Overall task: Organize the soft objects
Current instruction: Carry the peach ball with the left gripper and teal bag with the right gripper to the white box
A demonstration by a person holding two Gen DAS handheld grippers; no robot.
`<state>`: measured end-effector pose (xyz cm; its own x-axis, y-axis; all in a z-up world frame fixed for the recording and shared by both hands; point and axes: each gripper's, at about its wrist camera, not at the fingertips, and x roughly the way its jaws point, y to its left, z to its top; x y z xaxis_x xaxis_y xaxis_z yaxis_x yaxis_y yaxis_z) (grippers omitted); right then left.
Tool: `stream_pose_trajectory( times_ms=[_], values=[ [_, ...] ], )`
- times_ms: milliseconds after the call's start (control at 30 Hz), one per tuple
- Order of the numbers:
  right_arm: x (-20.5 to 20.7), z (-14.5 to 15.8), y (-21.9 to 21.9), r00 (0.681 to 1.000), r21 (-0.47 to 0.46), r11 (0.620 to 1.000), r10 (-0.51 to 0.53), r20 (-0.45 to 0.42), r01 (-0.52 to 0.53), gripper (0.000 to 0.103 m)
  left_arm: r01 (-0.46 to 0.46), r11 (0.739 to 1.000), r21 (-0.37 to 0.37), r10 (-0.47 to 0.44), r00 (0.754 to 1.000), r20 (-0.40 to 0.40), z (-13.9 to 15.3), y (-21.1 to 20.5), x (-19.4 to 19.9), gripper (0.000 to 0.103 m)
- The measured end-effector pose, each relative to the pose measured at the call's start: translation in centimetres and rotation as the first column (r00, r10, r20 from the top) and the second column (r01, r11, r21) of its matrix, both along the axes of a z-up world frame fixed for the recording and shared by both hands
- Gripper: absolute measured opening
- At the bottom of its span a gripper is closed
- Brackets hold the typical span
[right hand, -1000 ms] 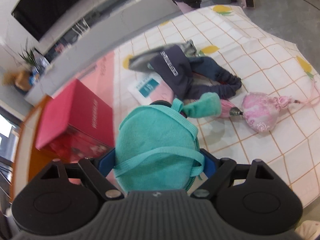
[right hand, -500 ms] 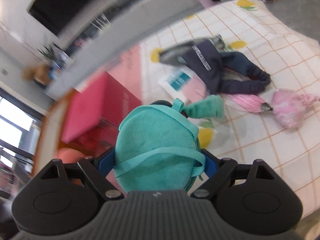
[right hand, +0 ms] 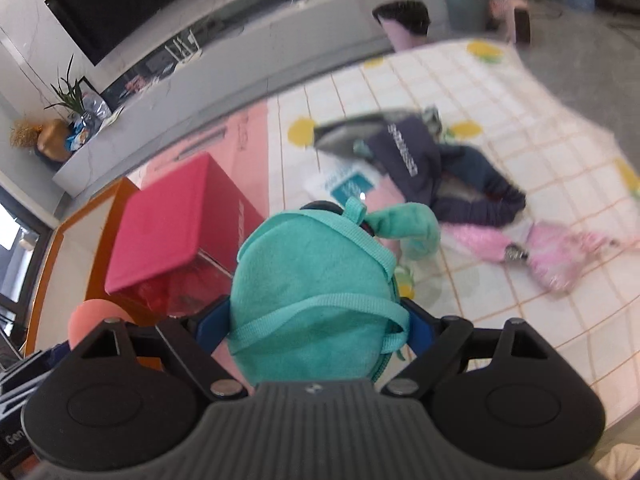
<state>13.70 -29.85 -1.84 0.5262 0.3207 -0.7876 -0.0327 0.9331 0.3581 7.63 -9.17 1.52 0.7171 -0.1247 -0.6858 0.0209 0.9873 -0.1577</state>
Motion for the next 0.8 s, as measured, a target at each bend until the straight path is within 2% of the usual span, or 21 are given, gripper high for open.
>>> stream_pose_trajectory(
  times_ms=[100,233,367,633,800],
  values=[
    [-0.3,1.4,0.8,1.0,0.007,1.0,0.005,0.022,-0.005,0.085,-0.001,1.0,0.026,0.001,1.0,0.004,1.3,0.3,-0.1,0.057],
    [-0.8,3.5,2.9,0.998,-0.032,0.999,0.011,0.069,-0.009,0.085,0.004,1.0,0.017,-0.004,1.0,0.002,3.2,1.7,0.0,0.057],
    [-1.2,5.5,5.2,0.992,-0.038,0.999,0.041,0.116,-0.037,0.085,-0.044,0.999,0.025,0.044,0.999,-0.004,4.7,3.5,0.3,0.057],
    [-1.8,9.2,10.4,0.972,-0.075,0.991,0.121,0.199,-0.108,0.085,-0.133,0.988,0.082,0.13,0.99,0.052,7.2,8.7,-0.2,0.057],
    [-1.9,10.5,14.6,0.954,-0.042,0.984,0.178,0.241,-0.173,0.085,-0.169,0.975,0.147,0.157,0.983,0.093,7.2,12.4,-0.2,0.058]
  ],
)
